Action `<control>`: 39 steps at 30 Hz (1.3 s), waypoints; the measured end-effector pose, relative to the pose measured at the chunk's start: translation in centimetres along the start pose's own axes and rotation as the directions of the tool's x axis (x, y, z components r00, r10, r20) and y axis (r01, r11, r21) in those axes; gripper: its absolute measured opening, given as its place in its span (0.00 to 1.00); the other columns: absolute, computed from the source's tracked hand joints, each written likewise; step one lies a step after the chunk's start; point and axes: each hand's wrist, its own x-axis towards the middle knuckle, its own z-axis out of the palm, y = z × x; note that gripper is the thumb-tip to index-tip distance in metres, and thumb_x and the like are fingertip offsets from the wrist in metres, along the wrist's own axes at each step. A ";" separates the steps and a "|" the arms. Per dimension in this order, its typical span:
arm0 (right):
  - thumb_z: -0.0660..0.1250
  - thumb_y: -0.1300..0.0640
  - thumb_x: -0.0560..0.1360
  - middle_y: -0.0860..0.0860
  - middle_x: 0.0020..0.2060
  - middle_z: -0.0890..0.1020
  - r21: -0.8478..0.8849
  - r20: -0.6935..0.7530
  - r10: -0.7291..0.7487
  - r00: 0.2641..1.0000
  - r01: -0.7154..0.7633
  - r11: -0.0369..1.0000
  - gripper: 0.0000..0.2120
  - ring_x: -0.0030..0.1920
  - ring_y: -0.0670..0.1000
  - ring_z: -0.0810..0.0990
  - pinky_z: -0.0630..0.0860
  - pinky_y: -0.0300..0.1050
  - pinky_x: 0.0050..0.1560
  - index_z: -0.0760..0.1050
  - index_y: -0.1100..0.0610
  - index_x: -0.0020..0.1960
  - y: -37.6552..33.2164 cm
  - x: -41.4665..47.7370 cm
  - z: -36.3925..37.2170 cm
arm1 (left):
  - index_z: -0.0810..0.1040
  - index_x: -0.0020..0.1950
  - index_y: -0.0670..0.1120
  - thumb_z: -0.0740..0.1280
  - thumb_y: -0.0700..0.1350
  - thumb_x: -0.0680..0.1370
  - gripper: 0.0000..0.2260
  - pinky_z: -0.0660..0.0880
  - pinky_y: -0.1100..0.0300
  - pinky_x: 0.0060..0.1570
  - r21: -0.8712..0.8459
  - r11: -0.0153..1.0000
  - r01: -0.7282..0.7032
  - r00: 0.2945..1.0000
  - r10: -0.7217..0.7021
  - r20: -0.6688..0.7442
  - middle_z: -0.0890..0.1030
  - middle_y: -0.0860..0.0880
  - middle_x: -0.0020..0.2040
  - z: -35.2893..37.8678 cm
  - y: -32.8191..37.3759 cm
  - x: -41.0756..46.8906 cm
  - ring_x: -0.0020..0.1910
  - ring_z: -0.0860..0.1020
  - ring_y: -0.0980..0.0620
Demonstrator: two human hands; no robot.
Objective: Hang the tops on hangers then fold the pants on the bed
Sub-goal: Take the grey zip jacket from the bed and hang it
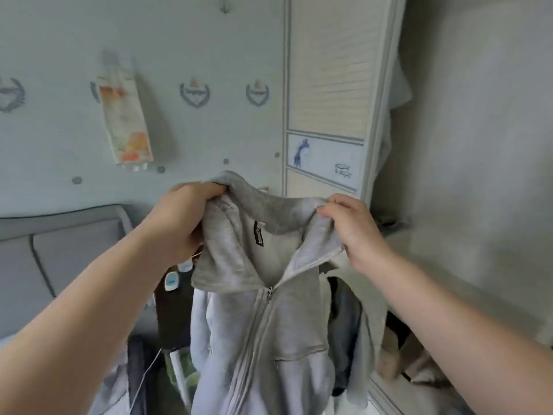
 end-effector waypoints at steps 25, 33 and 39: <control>0.69 0.61 0.74 0.55 0.33 0.70 -0.487 -0.430 -0.356 0.829 0.119 0.865 0.04 0.36 0.50 0.69 0.65 0.39 0.31 0.75 0.57 0.42 -12.5 16.0 -46.4 | 0.79 0.41 0.45 0.69 0.46 0.78 0.07 0.77 0.58 0.39 -0.092 0.935 -0.342 0.894 0.354 0.275 0.82 0.47 0.38 54.8 7.4 10.1 0.37 0.81 0.50; 0.65 0.61 0.77 0.52 0.52 0.79 -0.809 -0.342 -0.568 0.749 0.072 0.583 0.15 0.52 0.54 0.79 0.76 0.50 0.57 0.73 0.57 0.64 -18.4 22.7 -48.1 | 0.77 0.40 0.44 0.67 0.46 0.77 0.08 0.71 0.55 0.43 -0.125 0.893 -0.433 0.830 0.449 0.332 0.78 0.43 0.40 63.5 12.3 16.9 0.40 0.77 0.46; 0.63 0.60 0.76 0.57 0.63 0.75 -0.946 -0.288 -0.679 0.675 -0.092 0.310 0.15 0.62 0.60 0.75 0.72 0.46 0.60 0.74 0.57 0.63 -22.9 30.9 -48.0 | 0.75 0.36 0.43 0.67 0.44 0.79 0.12 0.71 0.59 0.37 -0.180 0.926 -0.332 0.829 0.377 0.413 0.77 0.46 0.35 70.0 12.5 22.4 0.38 0.77 0.46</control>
